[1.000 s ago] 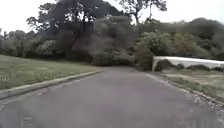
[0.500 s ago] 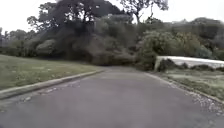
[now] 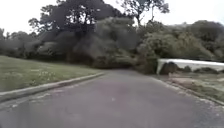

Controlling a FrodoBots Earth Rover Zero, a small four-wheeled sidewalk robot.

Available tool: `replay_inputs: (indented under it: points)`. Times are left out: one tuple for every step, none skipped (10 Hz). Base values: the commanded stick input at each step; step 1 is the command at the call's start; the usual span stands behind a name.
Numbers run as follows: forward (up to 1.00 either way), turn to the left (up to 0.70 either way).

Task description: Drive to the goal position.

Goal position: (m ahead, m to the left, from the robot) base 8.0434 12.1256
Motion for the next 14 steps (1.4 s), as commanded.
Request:
replay_inputs:
  points:
    - [0.7, -0.27]
    - [0.7, -0.27]
    - [0.7, -0.27]
    - [0.7, -0.27]
    - [0.7, -0.27]
    - [0.7, -0.27]
    - [0.7, -0.27]
    - [0.7, -0.27]
    - [0.7, -0.27]
    - [0.7, -0.27]
    - [0.7, -0.16]
    - [0.7, -0.04]
    - [0.7, 0.0]
    - [0.7, 0.0]
